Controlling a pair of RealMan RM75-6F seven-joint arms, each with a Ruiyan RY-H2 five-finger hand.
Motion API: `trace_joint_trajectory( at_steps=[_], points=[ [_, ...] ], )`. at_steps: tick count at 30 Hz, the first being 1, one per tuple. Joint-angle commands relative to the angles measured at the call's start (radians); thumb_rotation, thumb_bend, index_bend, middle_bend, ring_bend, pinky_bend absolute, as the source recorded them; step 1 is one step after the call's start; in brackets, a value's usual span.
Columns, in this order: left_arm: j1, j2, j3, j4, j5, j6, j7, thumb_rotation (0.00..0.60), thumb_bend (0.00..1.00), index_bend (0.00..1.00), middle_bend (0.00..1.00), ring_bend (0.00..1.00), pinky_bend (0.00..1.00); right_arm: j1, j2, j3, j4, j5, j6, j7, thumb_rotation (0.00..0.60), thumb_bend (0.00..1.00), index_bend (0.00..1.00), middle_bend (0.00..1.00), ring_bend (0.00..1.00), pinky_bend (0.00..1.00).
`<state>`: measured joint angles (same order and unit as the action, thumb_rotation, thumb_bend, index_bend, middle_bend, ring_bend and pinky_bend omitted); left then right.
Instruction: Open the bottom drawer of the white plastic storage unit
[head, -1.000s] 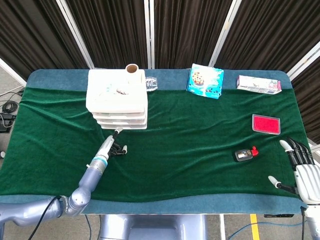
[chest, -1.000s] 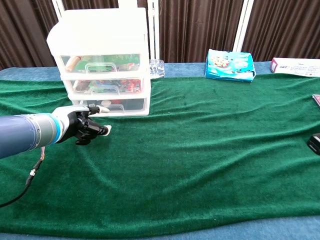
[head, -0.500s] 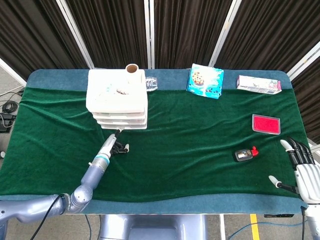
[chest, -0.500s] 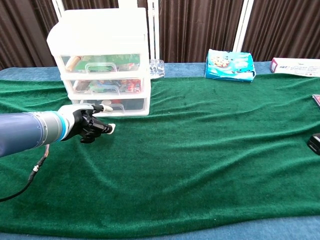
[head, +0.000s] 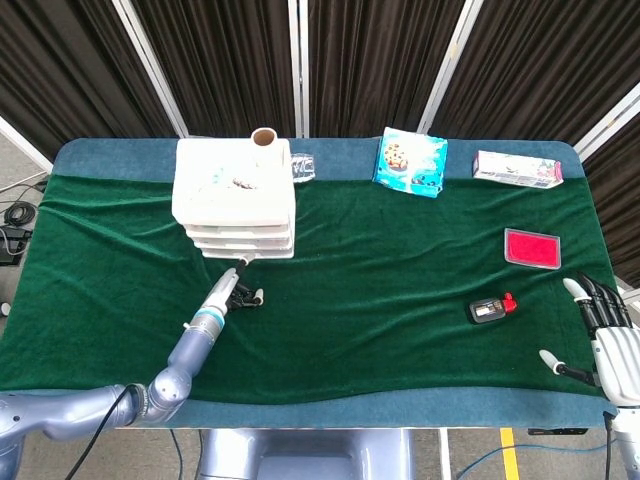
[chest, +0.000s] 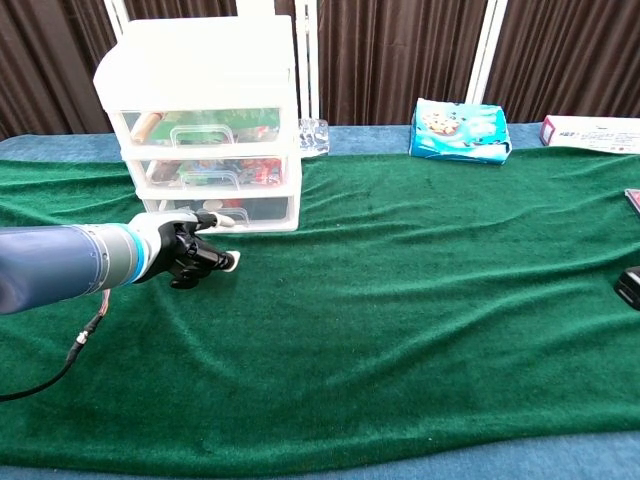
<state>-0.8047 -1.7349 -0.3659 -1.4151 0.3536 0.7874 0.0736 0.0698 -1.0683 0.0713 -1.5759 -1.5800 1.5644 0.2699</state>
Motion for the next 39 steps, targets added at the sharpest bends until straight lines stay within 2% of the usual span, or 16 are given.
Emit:
trace_joint_trajectory(
  at_steps=[1, 31, 39],
  points=[
    [-0.006, -0.004, 0.0, 0.009, -0.005, -0.001, 0.001, 0.6, 0.57, 0.0, 0.93, 0.91, 0.9, 0.0, 0.0, 0.0, 0.0, 0.001, -0.001, 0.0, 0.6, 0.04, 0.01, 0.0, 0.0, 0.0],
    [-0.038, -0.014, -0.001, 0.056, -0.008, -0.044, -0.021, 0.6, 0.57, 0.0, 0.93, 0.91, 0.9, 0.004, -0.005, -0.001, 0.004, 0.005, -0.011, -0.008, 0.6, 0.04, 0.01, 0.0, 0.0, 0.0],
    [-0.044, -0.01, 0.006, 0.058, -0.011, -0.052, -0.021, 0.6, 0.57, 0.06, 0.93, 0.91, 0.9, 0.005, -0.007, -0.001, 0.004, 0.006, -0.012, -0.01, 0.6, 0.04, 0.01, 0.0, 0.0, 0.0]
  ],
)
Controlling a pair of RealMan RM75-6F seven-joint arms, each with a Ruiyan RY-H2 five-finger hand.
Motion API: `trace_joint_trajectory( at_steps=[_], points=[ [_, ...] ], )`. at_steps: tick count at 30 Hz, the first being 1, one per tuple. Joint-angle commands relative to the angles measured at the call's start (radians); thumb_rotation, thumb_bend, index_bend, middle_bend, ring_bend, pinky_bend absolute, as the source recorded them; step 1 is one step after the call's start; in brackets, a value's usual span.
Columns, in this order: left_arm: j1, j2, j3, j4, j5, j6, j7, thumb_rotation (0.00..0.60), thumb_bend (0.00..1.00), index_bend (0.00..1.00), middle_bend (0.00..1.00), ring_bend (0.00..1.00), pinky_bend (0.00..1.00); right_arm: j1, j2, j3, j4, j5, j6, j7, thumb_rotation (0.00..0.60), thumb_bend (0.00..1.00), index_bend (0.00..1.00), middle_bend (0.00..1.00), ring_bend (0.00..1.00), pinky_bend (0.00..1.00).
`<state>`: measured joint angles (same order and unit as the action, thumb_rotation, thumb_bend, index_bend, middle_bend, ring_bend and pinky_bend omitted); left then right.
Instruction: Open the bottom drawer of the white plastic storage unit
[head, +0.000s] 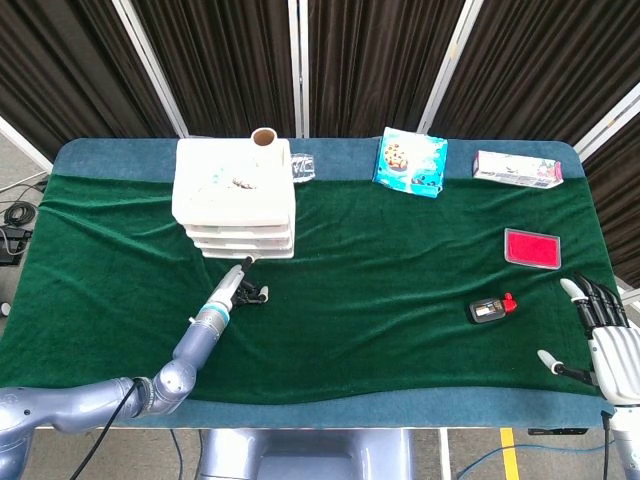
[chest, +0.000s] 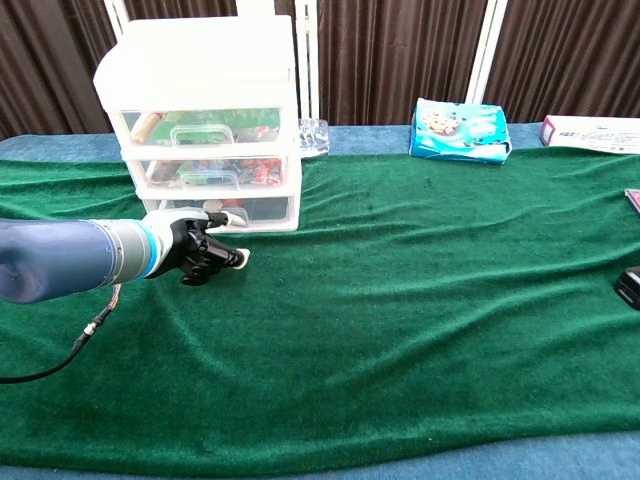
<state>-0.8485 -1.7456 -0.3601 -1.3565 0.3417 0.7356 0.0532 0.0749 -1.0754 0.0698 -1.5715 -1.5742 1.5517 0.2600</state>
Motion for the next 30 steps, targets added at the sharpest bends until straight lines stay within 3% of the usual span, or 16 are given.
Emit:
trace_joint_trajectory(
  at_steps=[1, 30],
  points=[
    [0.0, 0.002, 0.002, -0.003, 0.003, 0.0, -0.001, 0.6, 0.57, 0.08, 0.93, 0.91, 0.9, 0.0, 0.0, 0.0, 0.0, -0.001, 0.002, 0.001, 0.6, 0.04, 0.01, 0.0, 0.0, 0.0],
    [0.028, 0.042, 0.033, -0.065, 0.056, -0.003, -0.044, 0.6, 0.57, 0.11, 0.93, 0.91, 0.9, -0.002, 0.0, 0.002, -0.003, 0.003, 0.005, -0.005, 0.6, 0.04, 0.01, 0.0, 0.0, 0.0]
  ],
)
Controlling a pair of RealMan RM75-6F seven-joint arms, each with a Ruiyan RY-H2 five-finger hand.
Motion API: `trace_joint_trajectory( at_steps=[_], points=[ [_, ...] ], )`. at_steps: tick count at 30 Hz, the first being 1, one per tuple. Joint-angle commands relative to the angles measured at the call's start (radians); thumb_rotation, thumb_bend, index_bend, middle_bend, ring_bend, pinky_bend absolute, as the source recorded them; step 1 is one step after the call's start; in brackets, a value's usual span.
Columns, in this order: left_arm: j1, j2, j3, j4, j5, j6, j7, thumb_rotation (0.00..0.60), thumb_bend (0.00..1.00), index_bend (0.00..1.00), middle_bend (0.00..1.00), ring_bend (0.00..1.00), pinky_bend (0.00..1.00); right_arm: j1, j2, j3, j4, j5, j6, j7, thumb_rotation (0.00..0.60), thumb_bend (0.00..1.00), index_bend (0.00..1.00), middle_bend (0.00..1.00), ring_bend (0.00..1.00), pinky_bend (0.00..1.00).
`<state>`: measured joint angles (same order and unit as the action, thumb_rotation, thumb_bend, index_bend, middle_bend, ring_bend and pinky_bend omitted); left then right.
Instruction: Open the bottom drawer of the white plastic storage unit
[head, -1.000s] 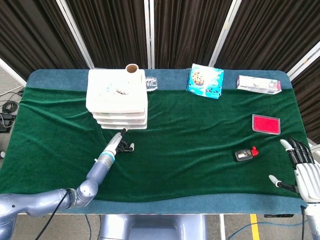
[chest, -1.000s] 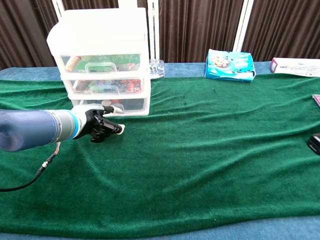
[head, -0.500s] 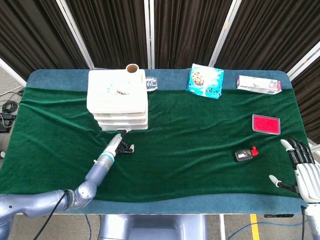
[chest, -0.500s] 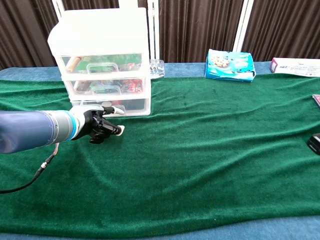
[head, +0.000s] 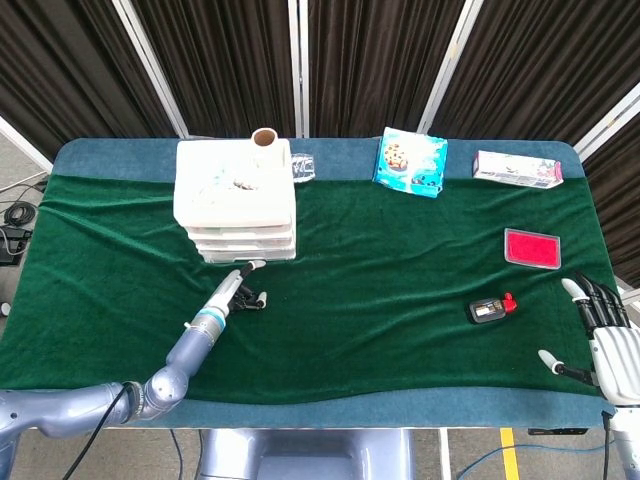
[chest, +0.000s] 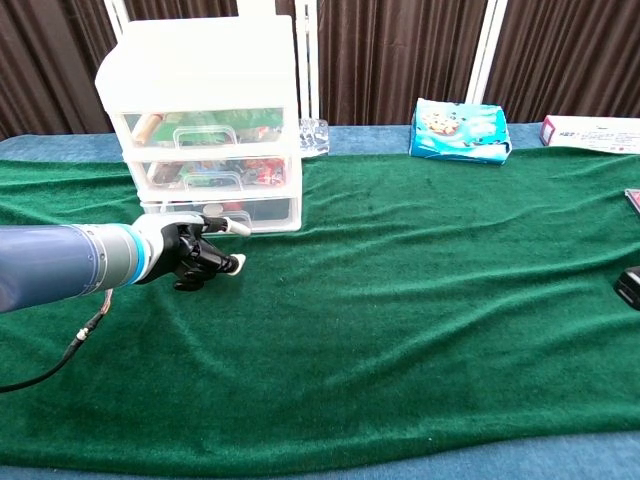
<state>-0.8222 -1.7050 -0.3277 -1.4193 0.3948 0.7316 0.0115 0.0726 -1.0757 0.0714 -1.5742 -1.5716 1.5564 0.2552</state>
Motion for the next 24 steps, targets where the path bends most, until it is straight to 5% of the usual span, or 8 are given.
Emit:
trace_joint_trajectory(
  at_steps=[1, 24],
  points=[
    [0.004, 0.003, 0.001, -0.004, 0.005, 0.001, -0.006, 0.6, 0.57, 0.11, 0.93, 0.91, 0.9, 0.0, 0.0, 0.0, 0.0, 0.0, -0.001, 0.0, 0.6, 0.04, 0.01, 0.0, 0.0, 0.0],
    [0.046, 0.011, -0.029, 0.018, 0.036, -0.079, -0.137, 0.6, 0.57, 0.05, 0.93, 0.91, 0.9, 0.001, -0.001, 0.001, 0.001, 0.003, -0.003, -0.004, 0.6, 0.04, 0.01, 0.0, 0.0, 0.0]
  ],
)
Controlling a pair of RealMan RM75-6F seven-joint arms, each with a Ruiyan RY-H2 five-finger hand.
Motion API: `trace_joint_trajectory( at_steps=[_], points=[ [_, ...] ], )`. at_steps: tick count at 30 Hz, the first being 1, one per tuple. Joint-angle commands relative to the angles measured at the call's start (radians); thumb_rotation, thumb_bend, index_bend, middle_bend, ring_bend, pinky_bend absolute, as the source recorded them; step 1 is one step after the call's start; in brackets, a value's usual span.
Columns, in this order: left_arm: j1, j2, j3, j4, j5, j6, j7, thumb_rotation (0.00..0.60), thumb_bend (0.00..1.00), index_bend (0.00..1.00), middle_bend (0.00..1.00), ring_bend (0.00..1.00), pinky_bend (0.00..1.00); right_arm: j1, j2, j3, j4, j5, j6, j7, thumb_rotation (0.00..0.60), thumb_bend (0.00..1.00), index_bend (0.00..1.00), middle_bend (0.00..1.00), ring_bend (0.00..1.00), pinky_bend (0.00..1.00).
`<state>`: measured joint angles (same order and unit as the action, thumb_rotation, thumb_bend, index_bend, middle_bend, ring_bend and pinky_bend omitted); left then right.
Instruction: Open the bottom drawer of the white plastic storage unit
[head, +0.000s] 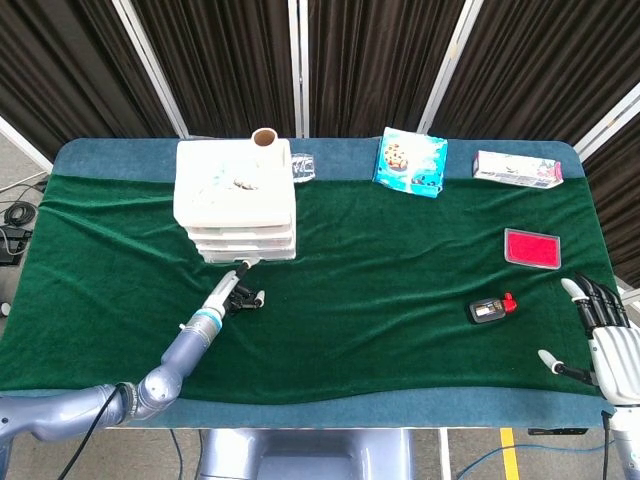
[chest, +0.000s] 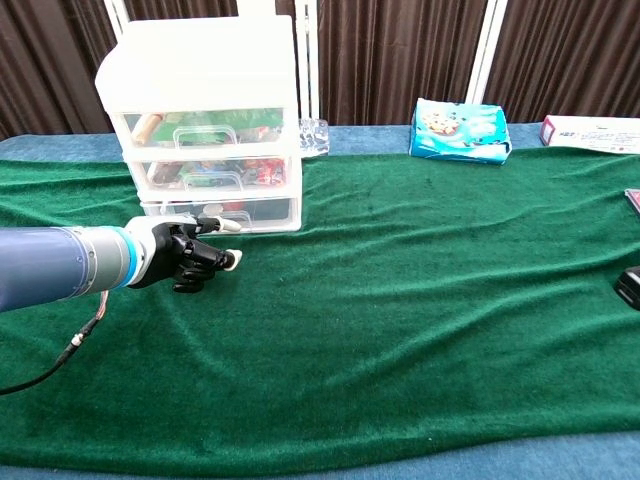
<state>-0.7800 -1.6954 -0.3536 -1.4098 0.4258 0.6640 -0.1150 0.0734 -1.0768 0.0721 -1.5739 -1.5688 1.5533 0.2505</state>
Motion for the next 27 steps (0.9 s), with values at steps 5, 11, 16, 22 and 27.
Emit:
trace_joint_trajectory(
  at_steps=[5, 11, 16, 22, 27],
  points=[
    [0.002, -0.003, -0.006, 0.025, 0.01, -0.032, -0.031, 0.6, 0.57, 0.05, 0.93, 0.91, 0.9, -0.001, 0.0, 0.001, 0.0, 0.0, 0.001, 0.0, 0.6, 0.04, 0.01, 0.0, 0.0, 0.0],
    [-0.007, -0.013, -0.008, 0.043, 0.021, -0.036, -0.043, 0.6, 0.57, 0.05, 0.93, 0.91, 0.9, 0.0, -0.001, 0.001, 0.001, 0.002, 0.0, -0.001, 0.6, 0.04, 0.01, 0.0, 0.0, 0.0],
    [-0.016, -0.021, -0.008, 0.048, 0.026, -0.033, -0.048, 0.6, 0.57, 0.05, 0.93, 0.91, 0.9, 0.0, 0.0, 0.001, 0.001, 0.003, -0.002, 0.0, 0.6, 0.04, 0.01, 0.0, 0.0, 0.0],
    [-0.03, -0.031, -0.001, 0.063, 0.016, -0.04, -0.045, 0.6, 0.57, 0.05, 0.93, 0.91, 0.9, 0.001, -0.001, 0.001, 0.002, 0.003, -0.004, 0.0, 0.6, 0.04, 0.01, 0.0, 0.0, 0.0],
    [-0.038, -0.029, 0.003, 0.068, 0.012, -0.052, -0.046, 0.6, 0.57, 0.11, 0.93, 0.91, 0.9, 0.002, -0.001, 0.001, 0.002, 0.004, -0.006, -0.001, 0.6, 0.04, 0.01, 0.0, 0.0, 0.0]
  ],
)
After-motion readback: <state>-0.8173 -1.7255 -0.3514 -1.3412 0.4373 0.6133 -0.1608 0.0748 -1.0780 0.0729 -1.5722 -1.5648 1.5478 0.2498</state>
